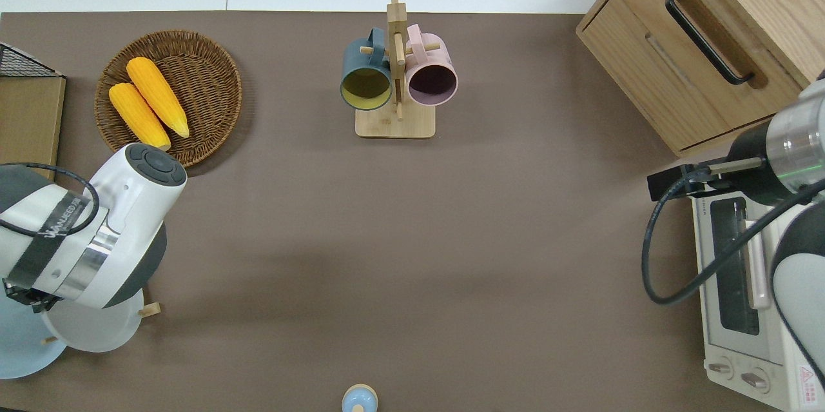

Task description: Pick gray plate from table and place it on lower plate rack with left arm

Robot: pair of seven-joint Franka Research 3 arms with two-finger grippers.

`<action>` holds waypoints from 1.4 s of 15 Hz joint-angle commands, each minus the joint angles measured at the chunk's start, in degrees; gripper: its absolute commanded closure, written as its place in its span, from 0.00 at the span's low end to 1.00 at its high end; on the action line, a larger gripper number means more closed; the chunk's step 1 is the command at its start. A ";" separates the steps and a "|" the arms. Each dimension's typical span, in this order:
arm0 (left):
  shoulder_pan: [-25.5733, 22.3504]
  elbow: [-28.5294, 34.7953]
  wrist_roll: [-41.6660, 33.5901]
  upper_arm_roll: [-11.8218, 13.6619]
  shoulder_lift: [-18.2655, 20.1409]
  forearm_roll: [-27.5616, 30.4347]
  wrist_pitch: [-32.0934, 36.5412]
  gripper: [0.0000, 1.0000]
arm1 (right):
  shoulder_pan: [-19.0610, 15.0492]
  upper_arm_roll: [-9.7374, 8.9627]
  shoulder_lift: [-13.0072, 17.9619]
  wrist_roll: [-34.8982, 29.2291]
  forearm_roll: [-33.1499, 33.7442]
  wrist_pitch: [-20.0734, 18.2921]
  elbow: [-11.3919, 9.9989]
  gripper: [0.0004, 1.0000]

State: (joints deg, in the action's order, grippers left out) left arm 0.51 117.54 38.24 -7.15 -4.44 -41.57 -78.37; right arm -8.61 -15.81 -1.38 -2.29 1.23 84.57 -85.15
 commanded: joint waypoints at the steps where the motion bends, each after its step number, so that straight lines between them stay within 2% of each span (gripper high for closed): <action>1: 0.01 -1.95 -0.27 0.03 1.19 6.21 -2.39 0.01 | -1.06 -0.98 0.15 -0.69 0.08 -0.72 0.51 0.02; 3: -0.25 -5.90 -0.63 0.03 1.36 13.85 -4.85 0.01 | -1.06 -0.98 0.15 -0.69 0.08 -0.72 0.51 0.02; 7: -0.43 -10.83 -2.82 0.03 1.63 22.38 -7.40 0.01 | -1.06 -0.98 0.07 -0.69 0.08 -0.81 0.51 0.02; 11: -1.39 -19.52 -7.38 1.17 2.42 31.35 -7.06 0.01 | -1.06 -0.98 0.15 -0.69 0.08 -0.81 0.51 0.02; 12: -1.83 -20.94 -9.74 2.39 2.85 33.46 -6.53 0.01 | -1.06 -0.98 0.15 -0.69 0.08 -0.72 0.51 0.02; 16: -1.65 -26.74 -27.47 12.40 4.00 44.53 -1.54 0.01 | -1.06 -0.98 0.15 -0.69 0.08 -0.81 0.51 0.02; 17: -1.66 -27.71 -32.92 14.42 4.09 45.34 0.13 0.01 | -1.06 -0.98 0.07 -0.69 0.08 -0.81 0.51 0.02; 19: -1.39 -27.98 -40.67 15.67 5.23 44.73 1.47 0.01 | -1.06 -0.98 0.07 -0.69 0.08 -0.72 0.51 0.02; 21: -1.31 -27.98 -43.07 15.94 6.02 44.82 1.64 0.01 | -1.06 -0.98 0.07 -0.69 0.08 -0.81 0.51 0.02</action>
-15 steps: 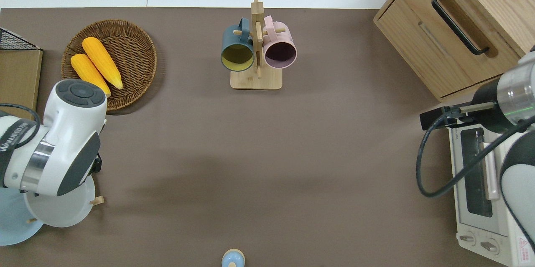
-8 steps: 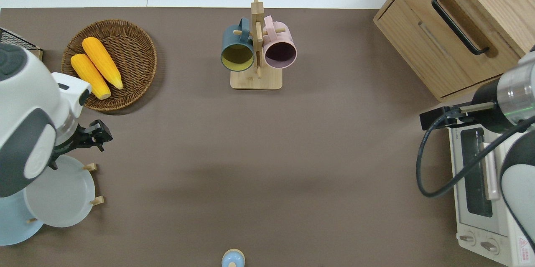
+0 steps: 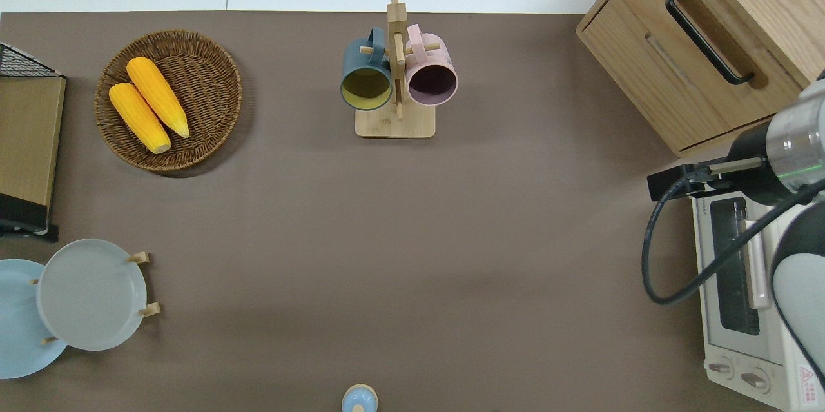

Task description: Pick gray plate from table and place it on lower plate rack with left arm

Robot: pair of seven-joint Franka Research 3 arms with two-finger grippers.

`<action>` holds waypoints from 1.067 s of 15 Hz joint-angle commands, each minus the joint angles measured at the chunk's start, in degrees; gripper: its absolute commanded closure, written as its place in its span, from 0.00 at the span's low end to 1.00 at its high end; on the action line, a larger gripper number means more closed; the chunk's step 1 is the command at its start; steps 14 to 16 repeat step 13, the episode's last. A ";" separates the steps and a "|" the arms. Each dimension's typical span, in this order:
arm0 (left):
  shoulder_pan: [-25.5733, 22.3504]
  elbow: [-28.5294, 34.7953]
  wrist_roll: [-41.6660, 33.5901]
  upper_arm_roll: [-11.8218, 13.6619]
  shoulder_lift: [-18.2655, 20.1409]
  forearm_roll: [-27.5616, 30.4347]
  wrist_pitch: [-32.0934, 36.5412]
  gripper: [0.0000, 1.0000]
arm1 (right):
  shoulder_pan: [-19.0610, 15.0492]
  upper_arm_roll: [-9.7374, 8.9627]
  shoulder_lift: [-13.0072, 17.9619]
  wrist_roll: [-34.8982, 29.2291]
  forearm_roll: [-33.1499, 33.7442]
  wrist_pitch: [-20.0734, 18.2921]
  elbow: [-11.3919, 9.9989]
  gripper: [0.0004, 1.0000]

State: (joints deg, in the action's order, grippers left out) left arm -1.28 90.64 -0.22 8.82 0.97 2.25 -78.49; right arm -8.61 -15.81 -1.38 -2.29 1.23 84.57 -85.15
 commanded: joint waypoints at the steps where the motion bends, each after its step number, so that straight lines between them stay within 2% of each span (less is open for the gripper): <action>1: 0.58 -1.17 -4.61 -0.12 0.61 1.00 2.03 0.01 | -1.15 -0.98 0.15 -0.69 0.08 -0.81 0.51 0.02; 6: 1.02 -1.25 -4.79 -1.87 1.32 0.31 1.85 0.01 | -1.06 -0.98 0.07 -0.69 0.08 -0.81 0.51 0.02; 8: 1.10 -1.25 -4.96 -4.77 1.31 -4.25 1.76 0.01 | -1.06 -0.98 0.07 -0.69 0.08 -0.81 0.51 0.02; 16: 0.93 -1.08 -4.17 -4.86 0.26 -4.88 -0.34 0.00 | -1.06 -0.98 0.15 -0.69 0.08 -0.81 0.51 0.02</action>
